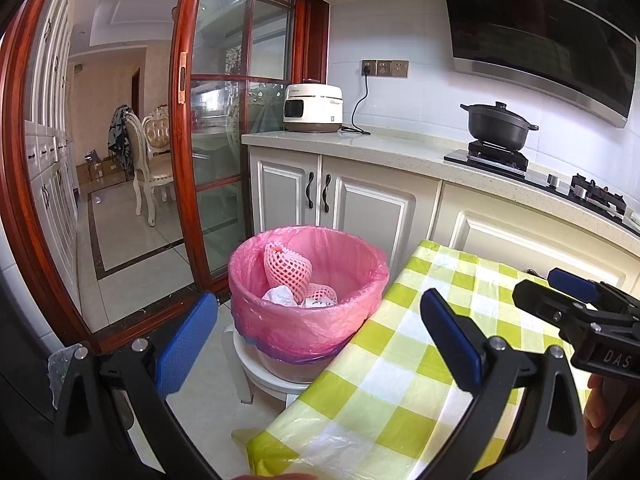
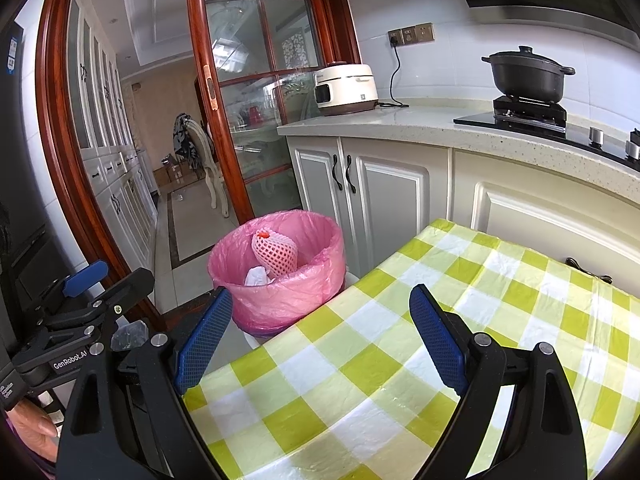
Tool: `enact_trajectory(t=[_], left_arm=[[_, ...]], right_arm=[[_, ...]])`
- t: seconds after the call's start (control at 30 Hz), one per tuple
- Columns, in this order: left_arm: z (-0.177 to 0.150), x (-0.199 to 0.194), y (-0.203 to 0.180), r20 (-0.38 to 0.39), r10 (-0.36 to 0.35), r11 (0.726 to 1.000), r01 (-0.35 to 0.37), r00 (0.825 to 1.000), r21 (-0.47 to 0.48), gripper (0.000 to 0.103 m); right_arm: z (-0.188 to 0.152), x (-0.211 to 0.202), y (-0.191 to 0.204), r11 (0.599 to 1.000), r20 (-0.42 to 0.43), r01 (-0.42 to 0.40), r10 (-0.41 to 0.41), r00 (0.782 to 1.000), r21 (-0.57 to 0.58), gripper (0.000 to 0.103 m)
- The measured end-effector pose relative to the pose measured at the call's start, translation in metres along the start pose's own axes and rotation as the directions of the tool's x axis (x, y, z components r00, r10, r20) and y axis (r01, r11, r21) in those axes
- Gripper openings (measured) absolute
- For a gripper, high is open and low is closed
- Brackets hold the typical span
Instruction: Collect trash
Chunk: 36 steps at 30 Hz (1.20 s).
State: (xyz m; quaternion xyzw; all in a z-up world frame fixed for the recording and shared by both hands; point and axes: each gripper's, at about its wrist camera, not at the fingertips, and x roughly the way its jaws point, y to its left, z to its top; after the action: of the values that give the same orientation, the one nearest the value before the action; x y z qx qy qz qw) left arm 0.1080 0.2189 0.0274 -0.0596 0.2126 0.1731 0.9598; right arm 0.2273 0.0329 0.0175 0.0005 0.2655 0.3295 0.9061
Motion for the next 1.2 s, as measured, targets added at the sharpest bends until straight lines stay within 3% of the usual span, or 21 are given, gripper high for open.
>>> enact_trajectory(t=[1.2], left_arm=[[0.0005, -0.0058, 0.0062, 0.016, 0.001, 1.000, -0.001, 1.000, -0.011, 0.098]], right_arm=[[-0.0057, 0.0035, -0.0001, 1.000, 0.001, 0.007, -0.007, 1.000, -0.002, 0.085]])
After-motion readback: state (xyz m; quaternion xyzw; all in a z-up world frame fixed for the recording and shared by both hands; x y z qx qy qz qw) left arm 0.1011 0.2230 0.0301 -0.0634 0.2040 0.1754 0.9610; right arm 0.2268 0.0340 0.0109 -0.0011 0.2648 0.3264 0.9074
